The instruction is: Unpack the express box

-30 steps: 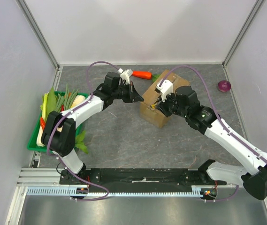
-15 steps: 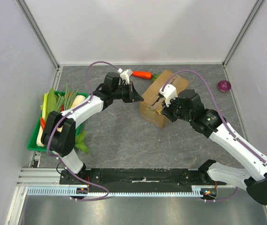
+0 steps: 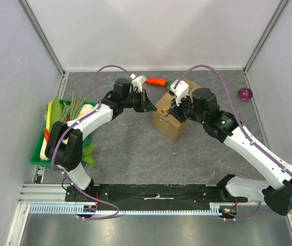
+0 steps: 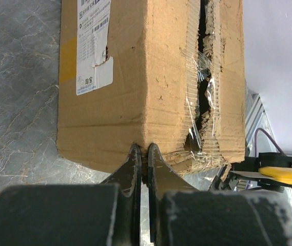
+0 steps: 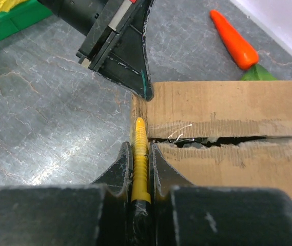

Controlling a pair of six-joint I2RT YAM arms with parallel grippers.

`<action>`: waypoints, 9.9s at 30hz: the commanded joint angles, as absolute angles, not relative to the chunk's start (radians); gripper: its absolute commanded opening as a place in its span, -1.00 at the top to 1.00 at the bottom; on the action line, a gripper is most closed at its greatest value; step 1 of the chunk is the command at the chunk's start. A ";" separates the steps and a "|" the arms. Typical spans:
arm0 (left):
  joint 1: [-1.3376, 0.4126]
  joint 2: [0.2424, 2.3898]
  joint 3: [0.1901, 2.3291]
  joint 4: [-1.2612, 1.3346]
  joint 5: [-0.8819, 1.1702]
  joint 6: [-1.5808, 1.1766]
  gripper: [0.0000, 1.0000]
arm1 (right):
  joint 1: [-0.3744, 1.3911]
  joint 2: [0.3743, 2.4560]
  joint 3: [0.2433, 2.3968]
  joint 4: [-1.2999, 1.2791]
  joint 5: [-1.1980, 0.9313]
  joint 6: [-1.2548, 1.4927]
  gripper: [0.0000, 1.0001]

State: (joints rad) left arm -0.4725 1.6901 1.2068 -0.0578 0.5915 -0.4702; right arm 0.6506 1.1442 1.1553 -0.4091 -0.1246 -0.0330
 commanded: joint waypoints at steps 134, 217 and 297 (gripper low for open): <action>-0.463 1.674 1.281 -0.075 0.580 -0.411 0.97 | 0.722 1.132 1.138 -0.334 0.064 0.141 1.00; -0.497 1.581 1.158 -0.225 0.462 -0.479 0.28 | 0.101 1.643 1.382 -0.276 0.003 0.106 1.00; -0.238 1.698 1.459 -0.567 0.217 -0.529 0.73 | 0.577 1.601 1.224 -0.337 -0.173 0.365 1.00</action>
